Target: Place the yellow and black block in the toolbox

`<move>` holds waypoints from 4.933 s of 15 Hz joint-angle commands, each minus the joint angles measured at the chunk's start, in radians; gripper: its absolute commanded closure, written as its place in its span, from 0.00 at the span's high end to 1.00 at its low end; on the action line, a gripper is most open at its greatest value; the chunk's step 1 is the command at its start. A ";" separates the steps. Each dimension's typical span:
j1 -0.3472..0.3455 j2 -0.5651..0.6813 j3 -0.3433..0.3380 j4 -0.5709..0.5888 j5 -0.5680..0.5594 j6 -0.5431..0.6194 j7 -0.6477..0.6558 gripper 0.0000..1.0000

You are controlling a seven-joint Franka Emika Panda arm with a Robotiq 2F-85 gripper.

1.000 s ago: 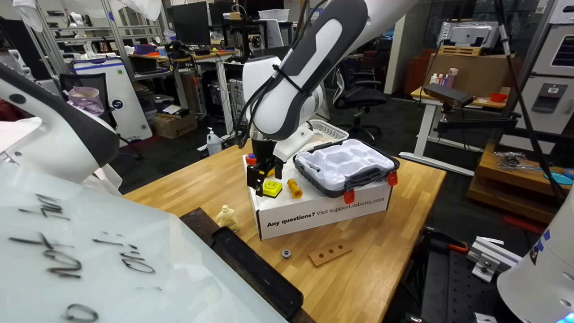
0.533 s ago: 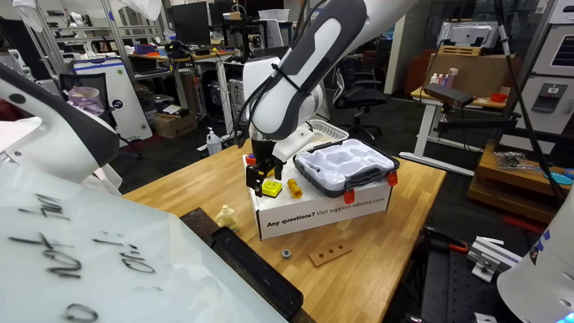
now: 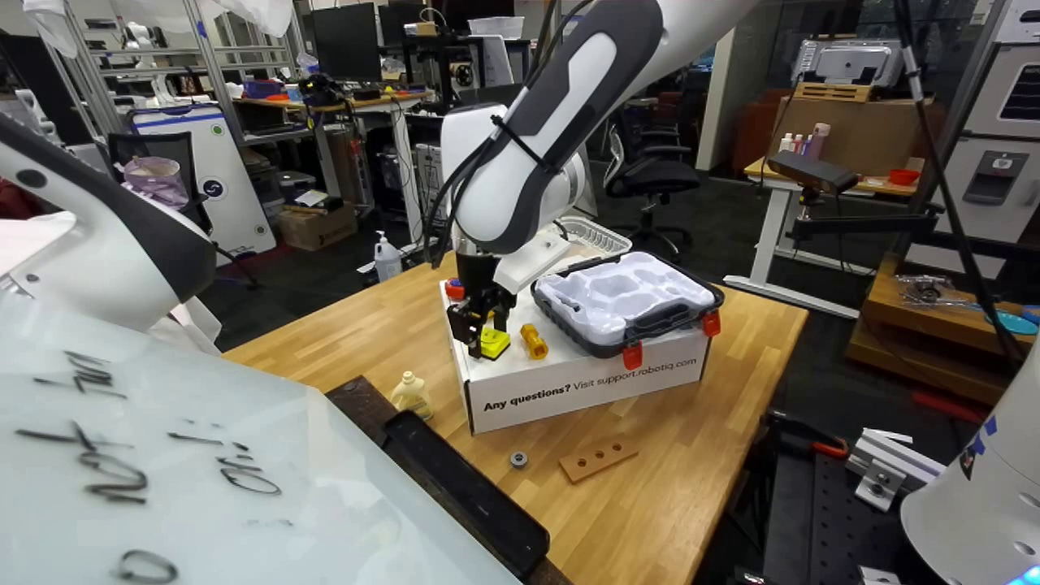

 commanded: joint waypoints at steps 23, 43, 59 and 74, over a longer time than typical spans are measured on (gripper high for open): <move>-0.067 -0.239 -0.075 -0.147 0.049 -0.004 0.151 0.29; -0.124 -0.365 -0.202 -0.326 -0.088 -0.013 0.388 0.29; -0.157 -0.316 -0.230 -0.333 -0.097 -0.012 0.483 0.29; -0.150 -0.237 -0.236 -0.244 -0.036 -0.021 0.482 0.31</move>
